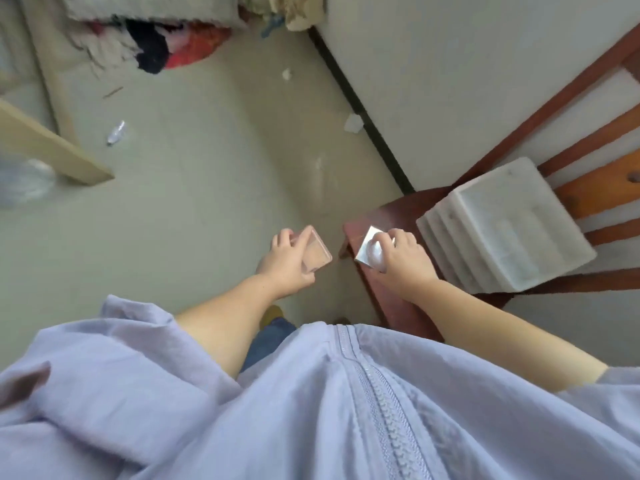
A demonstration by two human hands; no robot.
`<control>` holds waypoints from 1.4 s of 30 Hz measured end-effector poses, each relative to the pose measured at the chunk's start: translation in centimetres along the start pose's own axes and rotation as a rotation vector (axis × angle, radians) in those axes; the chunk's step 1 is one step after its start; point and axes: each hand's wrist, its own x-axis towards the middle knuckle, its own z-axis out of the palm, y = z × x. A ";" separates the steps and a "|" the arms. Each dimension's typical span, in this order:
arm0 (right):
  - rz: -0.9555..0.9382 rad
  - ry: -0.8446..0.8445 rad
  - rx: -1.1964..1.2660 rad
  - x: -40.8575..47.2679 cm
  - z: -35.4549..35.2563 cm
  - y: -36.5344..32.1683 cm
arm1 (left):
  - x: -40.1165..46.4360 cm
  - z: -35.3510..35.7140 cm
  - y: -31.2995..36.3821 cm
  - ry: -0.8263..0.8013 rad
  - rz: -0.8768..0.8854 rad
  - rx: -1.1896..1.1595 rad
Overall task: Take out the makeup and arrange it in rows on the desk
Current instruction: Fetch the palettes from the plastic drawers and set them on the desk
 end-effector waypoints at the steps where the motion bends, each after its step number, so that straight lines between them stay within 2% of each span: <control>1: -0.049 -0.020 -0.029 0.3 0.0 -1.3 | -1.3 0.0 -1.5 0.031 -0.062 -0.036; 6: -0.329 -0.048 -0.153 2.7 -0.6 -10.9 | -8.0 -0.4 -9.4 0.221 -0.309 -0.170; 11: -0.611 -0.004 -0.219 2.7 0.1 -24.9 | -17.3 0.4 -18.8 0.360 -0.514 -0.296; 20: -1.013 -0.021 -0.274 -5.4 8.2 -51.5 | -37.8 3.4 -37.5 0.510 -0.845 -0.406; 25: -1.232 -0.064 -0.403 -10.0 11.6 -63.3 | -47.1 5.6 -44.5 0.611 -1.018 -0.463; 29: -1.365 -0.079 -0.453 -11.9 13.2 -71.8 | -52.1 7.1 -48.5 0.716 -1.136 -0.519; 33: -1.474 -0.125 -0.500 -13.1 15.7 -79.8 | -55.9 8.6 -53.1 0.736 -1.235 -0.561; 42: -1.719 -0.145 -0.604 -12.3 19.7 -101.0 | -61.2 6.3 -69.0 0.790 -1.418 -0.684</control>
